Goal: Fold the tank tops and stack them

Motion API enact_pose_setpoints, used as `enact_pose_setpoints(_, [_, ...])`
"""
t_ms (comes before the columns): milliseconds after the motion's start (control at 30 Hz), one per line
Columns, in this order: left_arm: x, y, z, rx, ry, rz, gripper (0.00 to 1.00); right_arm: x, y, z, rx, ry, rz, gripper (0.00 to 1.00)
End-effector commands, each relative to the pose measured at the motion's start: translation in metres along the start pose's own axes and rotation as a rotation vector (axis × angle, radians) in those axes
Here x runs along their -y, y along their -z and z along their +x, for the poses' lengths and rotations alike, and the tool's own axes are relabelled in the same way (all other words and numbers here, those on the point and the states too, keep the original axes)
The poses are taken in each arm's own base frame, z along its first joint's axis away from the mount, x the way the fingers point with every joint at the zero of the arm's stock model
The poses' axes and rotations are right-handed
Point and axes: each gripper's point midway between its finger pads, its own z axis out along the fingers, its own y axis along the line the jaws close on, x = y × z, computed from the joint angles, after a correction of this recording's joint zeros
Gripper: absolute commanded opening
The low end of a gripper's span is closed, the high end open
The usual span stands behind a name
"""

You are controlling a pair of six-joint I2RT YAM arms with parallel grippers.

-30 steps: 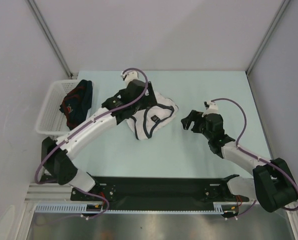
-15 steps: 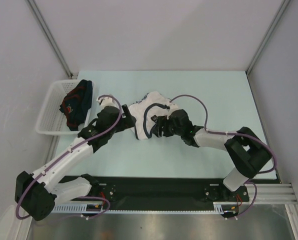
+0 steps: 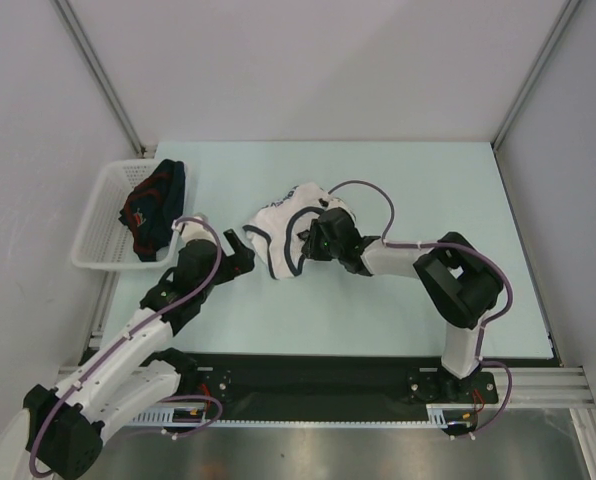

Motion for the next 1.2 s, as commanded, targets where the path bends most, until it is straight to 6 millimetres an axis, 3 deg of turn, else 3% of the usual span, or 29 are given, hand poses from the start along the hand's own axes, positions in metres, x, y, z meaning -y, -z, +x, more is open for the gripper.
enact_pose_setpoints(0, [0.002, -0.003, -0.004, 0.034, 0.01, 0.02, 1.0, -0.023, 0.0, -0.032, 0.077, 0.008, -0.016, 0.21])
enact_pose_setpoints(33, [0.0, -0.004, -0.002, 0.033, 0.011, 0.017, 1.0, -0.028, 0.001, -0.037, 0.081, 0.023, -0.024, 0.0])
enact_pose_setpoints(133, [-0.004, -0.004, -0.006, 0.06, 0.03, -0.004, 1.0, -0.072, 0.013, -0.074, 0.116, 0.104, -0.114, 0.0])
enact_pose_setpoints(167, [-0.006, -0.003, -0.007, 0.07, 0.04, -0.01, 1.0, -0.108, 0.025, -0.106, 0.165, 0.126, -0.183, 0.0])
enact_pose_setpoints(233, [-0.009, 0.0, -0.014, 0.109, 0.077, -0.023, 0.99, -0.157, 0.047, -0.141, 0.219, 0.199, -0.292, 0.0])
enact_pose_setpoints(267, [-0.009, 0.003, -0.017, 0.126, 0.088, -0.018, 0.99, -0.171, 0.058, -0.142, 0.17, 0.224, -0.31, 0.0])
enact_pose_setpoints(300, [-0.008, 0.008, -0.023, 0.157, 0.104, -0.005, 0.99, -0.22, 0.099, -0.198, 0.287, 0.239, -0.408, 0.0])
enact_pose_setpoints(333, [-0.01, 0.01, -0.023, 0.167, 0.109, 0.0, 0.98, -0.236, 0.122, -0.219, 0.327, 0.273, -0.439, 0.0])
enact_pose_setpoints(367, [-0.008, 0.013, -0.027, 0.185, 0.117, 0.012, 0.98, -0.239, 0.141, -0.23, 0.331, 0.284, -0.417, 0.0])
enact_pose_setpoints(400, [-0.007, 0.02, -0.033, 0.215, 0.124, 0.034, 0.97, -0.257, 0.197, -0.284, 0.478, 0.269, -0.447, 0.0])
enact_pose_setpoints(467, [-0.008, 0.026, -0.036, 0.238, 0.121, 0.04, 0.96, -0.238, 0.235, -0.317, 0.518, 0.193, -0.429, 0.0])
enact_pose_setpoints(500, [-0.007, 0.032, -0.041, 0.261, 0.126, 0.053, 0.96, -0.199, 0.25, -0.352, 0.561, 0.131, -0.397, 0.0])
enact_pose_setpoints(567, [-0.01, 0.038, -0.048, 0.289, 0.13, 0.043, 0.96, -0.143, 0.26, -0.361, 0.518, 0.006, -0.368, 0.0])
enact_pose_setpoints(600, [-0.009, 0.041, -0.051, 0.3, 0.131, 0.053, 0.96, -0.08, 0.261, -0.379, 0.545, -0.062, -0.277, 0.0])
enact_pose_setpoints(633, [-0.007, 0.043, -0.051, 0.299, 0.126, 0.069, 0.96, -0.031, 0.229, -0.346, 0.443, -0.133, -0.204, 0.08])
enact_pose_setpoints(667, [-0.005, 0.043, -0.052, 0.303, 0.126, 0.077, 0.96, -0.013, 0.22, -0.333, 0.387, -0.152, -0.233, 0.13])
enact_pose_setpoints(733, [-0.001, 0.04, -0.049, 0.284, 0.112, 0.092, 0.95, 0.041, 0.198, -0.298, 0.279, -0.194, -0.187, 0.12])
enact_pose_setpoints(767, [0.002, 0.035, -0.044, 0.258, 0.1, 0.095, 0.94, 0.053, 0.185, -0.259, 0.183, -0.21, -0.196, 0.13])
enact_pose_setpoints(800, [0.003, 0.033, -0.043, 0.249, 0.095, 0.094, 0.94, 0.059, 0.183, -0.246, 0.177, -0.166, -0.183, 0.14])
enact_pose_setpoints(833, [0.005, 0.032, -0.044, 0.244, 0.094, 0.098, 0.94, 0.057, 0.181, -0.236, 0.188, -0.128, -0.169, 0.0])
enact_pose_setpoints(867, [0.006, 0.027, -0.04, 0.221, 0.086, 0.093, 0.94, 0.058, 0.184, -0.214, 0.174, -0.11, -0.149, 0.0])
enact_pose_setpoints(900, [0.008, 0.025, -0.038, 0.209, 0.082, 0.096, 0.94, 0.056, 0.185, -0.206, 0.173, -0.051, -0.142, 0.0])
enact_pose_setpoints(1033, [0.018, 0.022, -0.037, 0.189, 0.077, 0.127, 0.93, 0.005, 0.182, -0.158, 0.058, 0.112, -0.236, 0.0])
enact_pose_setpoints(1067, [0.019, 0.021, -0.036, 0.186, 0.076, 0.128, 0.93, -0.016, 0.18, -0.143, 0.021, 0.156, -0.279, 0.0])
enact_pose_setpoints(1167, [0.02, 0.022, -0.036, 0.187, 0.074, 0.13, 0.93, -0.034, 0.181, -0.134, 0.001, 0.21, -0.294, 0.0])
